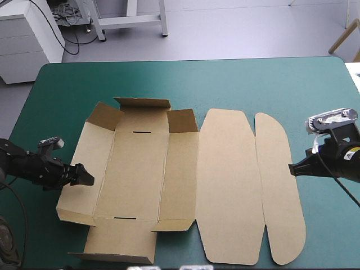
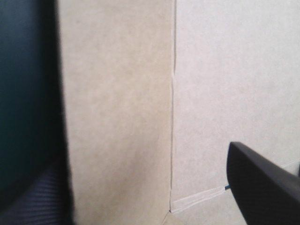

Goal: Fold the box

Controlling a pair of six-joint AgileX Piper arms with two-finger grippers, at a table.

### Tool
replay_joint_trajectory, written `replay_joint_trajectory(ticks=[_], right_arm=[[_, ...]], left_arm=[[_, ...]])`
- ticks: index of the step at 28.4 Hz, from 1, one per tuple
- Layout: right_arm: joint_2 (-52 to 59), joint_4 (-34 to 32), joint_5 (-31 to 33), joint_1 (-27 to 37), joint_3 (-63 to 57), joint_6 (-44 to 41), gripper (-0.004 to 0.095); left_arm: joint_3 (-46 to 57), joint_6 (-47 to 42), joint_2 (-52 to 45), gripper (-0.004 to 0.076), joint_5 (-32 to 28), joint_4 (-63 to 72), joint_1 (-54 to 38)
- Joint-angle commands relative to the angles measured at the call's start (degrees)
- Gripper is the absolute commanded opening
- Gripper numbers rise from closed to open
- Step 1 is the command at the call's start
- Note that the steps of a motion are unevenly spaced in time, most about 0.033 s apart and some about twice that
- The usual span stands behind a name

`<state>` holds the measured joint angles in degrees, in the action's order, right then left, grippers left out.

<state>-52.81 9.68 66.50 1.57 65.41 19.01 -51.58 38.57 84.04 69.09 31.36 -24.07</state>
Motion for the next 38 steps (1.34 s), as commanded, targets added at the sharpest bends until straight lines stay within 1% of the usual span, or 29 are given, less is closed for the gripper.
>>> replay_joint_trajectory(ticks=[1,5,11,21,24,27,29,32,33,34,38], right_arm=[[0.5,1.0,-2.9,0.2,1.4,0.4,-0.0019],[0.5,1.0,-2.8,0.2,1.4,0.4,-0.0019],[0.5,1.0,-2.8,0.2,1.4,0.4,-0.0019],[0.5,1.0,-2.8,0.2,1.4,0.4,-0.0019],[0.5,1.2,-2.8,0.2,1.4,0.4,-0.0019],[0.5,1.2,-2.8,0.2,1.4,0.4,-0.0019],[0.5,1.2,-2.8,0.2,1.4,0.4,-0.0019],[0.5,1.2,-2.8,0.2,1.4,0.4,-0.002],[0.5,1.2,-2.8,0.2,1.4,0.4,-0.0019],[0.5,1.2,-2.8,0.2,1.4,0.4,-0.0019],[0.5,1.2,-2.7,0.2,1.4,0.4,-0.0019]], left_arm=[[-1.0,0.2,-1.5,0.0622,3.8,2.6,2.7],[-1.0,0.2,-1.5,0.0619,3.8,2.1,4.6],[-1.0,0.4,-1.2,0.0619,3.8,1.8,4.7],[-1.0,0.4,4.8,0.0619,3.5,2.7,4.7],[-1.0,0.4,5.5,0.0596,3.0,2.7,4.7],[-1.0,0.4,5.5,0.0507,3.0,2.7,4.7],[-1.0,0.3,5.5,0.0391,3.0,2.7,4.7],[-1.0,0.3,5.5,0.0164,2.5,2.7,4.7],[-1.0,0.3,5.5,0.0034,1.5,2.8,4.7],[-1.0,0.3,5.5,-0.0008,1.0,3.1,4.7],[-1.0,0.4,5.5,-0.001,0.9,5.0,4.7]])
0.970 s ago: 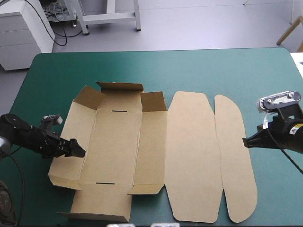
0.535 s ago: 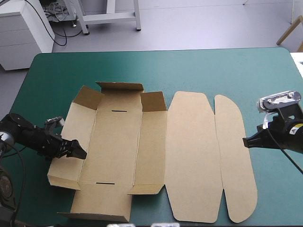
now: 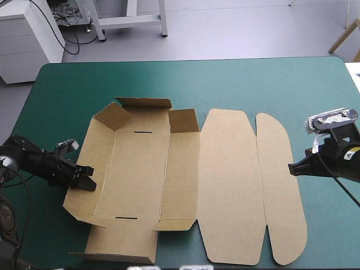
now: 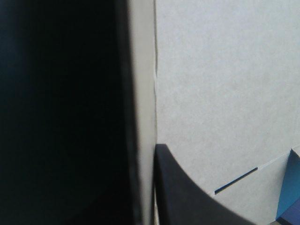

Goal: Fold the box

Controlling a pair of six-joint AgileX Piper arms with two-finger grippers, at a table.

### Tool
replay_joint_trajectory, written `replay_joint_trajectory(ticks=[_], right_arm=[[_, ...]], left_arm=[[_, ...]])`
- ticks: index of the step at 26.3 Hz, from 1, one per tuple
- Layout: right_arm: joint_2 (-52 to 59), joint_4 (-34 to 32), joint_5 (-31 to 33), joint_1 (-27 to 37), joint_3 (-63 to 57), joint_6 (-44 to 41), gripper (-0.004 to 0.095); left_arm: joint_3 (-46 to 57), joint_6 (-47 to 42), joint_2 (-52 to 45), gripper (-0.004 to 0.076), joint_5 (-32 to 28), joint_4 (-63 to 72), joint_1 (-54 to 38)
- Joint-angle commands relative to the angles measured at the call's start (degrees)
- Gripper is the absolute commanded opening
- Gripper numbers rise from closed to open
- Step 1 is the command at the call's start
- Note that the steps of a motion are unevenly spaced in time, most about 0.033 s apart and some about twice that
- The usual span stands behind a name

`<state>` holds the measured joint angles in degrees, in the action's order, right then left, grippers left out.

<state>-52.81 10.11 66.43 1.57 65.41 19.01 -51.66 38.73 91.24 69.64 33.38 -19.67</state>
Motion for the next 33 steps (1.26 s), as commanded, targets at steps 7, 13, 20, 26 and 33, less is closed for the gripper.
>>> replay_joint_trajectory(ticks=[7,13,20,26,33], right_arm=[[0.5,0.8,-2.0,0.2,1.4,0.4,-0.0019],[0.6,0.6,-4.6,0.2,1.4,0.4,-0.0019],[0.6,0.7,-8.9,0.2,1.5,0.4,-0.0019],[0.6,0.7,-9.7,0.2,1.5,0.4,-0.0019],[1.0,0.8,-9.8,0.2,1.5,0.0,-0.0019]], left_arm=[[-1.1,1.9,-1.7,-0.001,-1.2,4.5,0.3],[-2.2,7.0,-1.8,-0.001,-0.8,10.7,0.3],[-12.3,6.7,-1.8,-0.001,2.7,8.3,3.8],[-25.9,6.0,-1.8,-0.001,4.1,-4.2,15.2],[-38.6,-3.0,-1.8,-0.001,-5.4,-25.4,31.5]])
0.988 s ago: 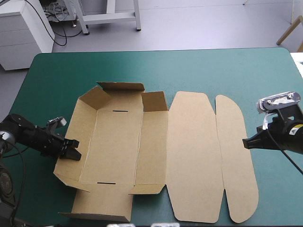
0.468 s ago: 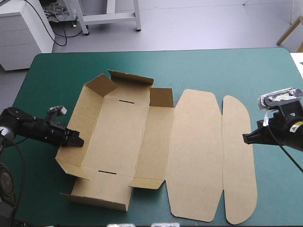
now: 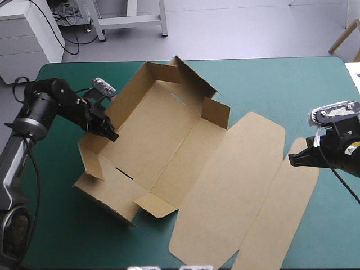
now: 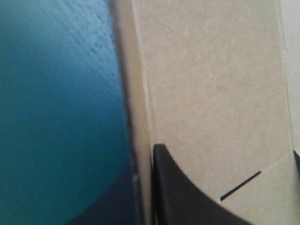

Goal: Fold the box

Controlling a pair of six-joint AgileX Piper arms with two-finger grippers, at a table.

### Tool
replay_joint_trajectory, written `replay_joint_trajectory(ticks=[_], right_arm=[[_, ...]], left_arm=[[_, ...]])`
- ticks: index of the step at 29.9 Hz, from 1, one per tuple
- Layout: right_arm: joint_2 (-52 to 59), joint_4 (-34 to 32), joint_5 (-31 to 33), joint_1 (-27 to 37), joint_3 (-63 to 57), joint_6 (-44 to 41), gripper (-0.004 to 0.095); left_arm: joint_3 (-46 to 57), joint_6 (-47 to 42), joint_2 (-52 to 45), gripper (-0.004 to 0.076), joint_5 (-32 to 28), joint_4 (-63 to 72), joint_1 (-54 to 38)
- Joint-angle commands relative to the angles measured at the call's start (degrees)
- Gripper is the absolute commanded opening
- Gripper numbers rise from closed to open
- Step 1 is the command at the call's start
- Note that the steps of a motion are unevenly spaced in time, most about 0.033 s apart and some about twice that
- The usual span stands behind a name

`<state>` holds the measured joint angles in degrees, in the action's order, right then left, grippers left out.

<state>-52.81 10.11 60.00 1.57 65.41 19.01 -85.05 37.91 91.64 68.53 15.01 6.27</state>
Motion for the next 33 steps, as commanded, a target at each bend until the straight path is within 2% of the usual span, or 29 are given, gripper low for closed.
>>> replay_joint_trajectory(ticks=[1,9,24,31,33], right_arm=[[1.2,0.8,-3.5,0.2,1.5,-0.1,-0.0019],[4.2,0.8,-4.7,0.2,1.5,-1.1,-0.0019],[5.0,0.8,-5.7,0.2,1.5,-1.1,-0.0019],[5.0,-0.2,-5.7,0.2,1.5,-1.1,-0.0019],[5.0,-0.6,-5.7,0.2,1.5,-1.1,-0.0019]], left_arm=[[-6.3,-2.2,-2.2,-0.001,-6.6,-10.3,8.3],[-6.9,-1.8,-1.4,-0.001,-19.7,-26.3,21.8],[-6.4,0.8,-0.9,-0.001,-26.4,-41.2,33.8],[-1.7,0.3,-1.6,-0.001,-31.0,-48.5,36.6],[0.3,-2.3,-2.2,-0.001,-33.4,-51.3,37.1]])
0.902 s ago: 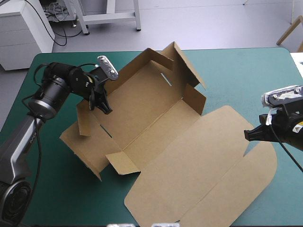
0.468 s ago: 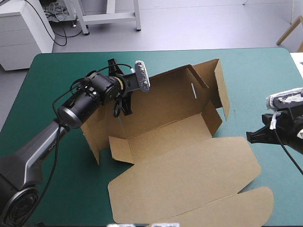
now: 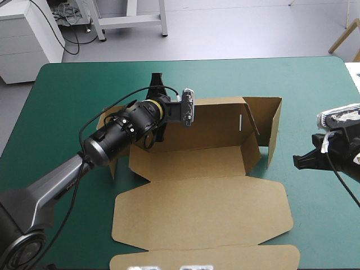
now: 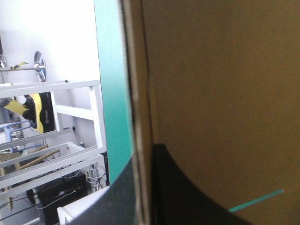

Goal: Fold the box

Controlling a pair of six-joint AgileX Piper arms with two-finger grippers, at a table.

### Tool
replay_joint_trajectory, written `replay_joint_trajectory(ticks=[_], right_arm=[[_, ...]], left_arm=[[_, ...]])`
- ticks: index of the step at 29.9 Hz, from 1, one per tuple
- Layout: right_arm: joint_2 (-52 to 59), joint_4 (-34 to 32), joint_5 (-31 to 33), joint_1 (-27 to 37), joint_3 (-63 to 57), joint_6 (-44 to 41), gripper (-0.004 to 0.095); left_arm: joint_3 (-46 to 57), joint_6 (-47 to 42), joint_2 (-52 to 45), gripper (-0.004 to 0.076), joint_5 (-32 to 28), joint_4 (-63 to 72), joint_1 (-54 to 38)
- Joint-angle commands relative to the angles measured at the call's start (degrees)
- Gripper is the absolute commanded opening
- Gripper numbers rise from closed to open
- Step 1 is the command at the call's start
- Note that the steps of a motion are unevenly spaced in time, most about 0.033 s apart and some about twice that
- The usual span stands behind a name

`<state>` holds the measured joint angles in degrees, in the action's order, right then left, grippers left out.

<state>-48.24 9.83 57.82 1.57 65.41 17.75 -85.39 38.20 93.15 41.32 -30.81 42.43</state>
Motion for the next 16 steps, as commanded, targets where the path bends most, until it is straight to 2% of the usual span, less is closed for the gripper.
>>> replay_joint_trajectory(ticks=[1,6,11,16], right_arm=[[0.4,-0.4,-3.5,0.2,1.5,0.2,-0.0019],[0.4,-0.4,-3.7,0.2,1.5,0.2,-0.0019],[0.4,-0.2,-3.6,0.2,1.5,-0.2,-0.0019],[0.4,-0.2,-3.6,0.2,1.4,-0.2,-0.0019]], left_arm=[[1.9,-4.6,-4.3,-0.001,-7.5,-7.6,1.3],[6.1,-12.8,-5.0,-0.001,-8.3,-16.4,2.8],[8.7,-17.6,-5.0,-0.001,-7.9,-19.7,5.2],[11.3,-27.0,-5.0,-0.001,-5.5,-30.1,10.0]])
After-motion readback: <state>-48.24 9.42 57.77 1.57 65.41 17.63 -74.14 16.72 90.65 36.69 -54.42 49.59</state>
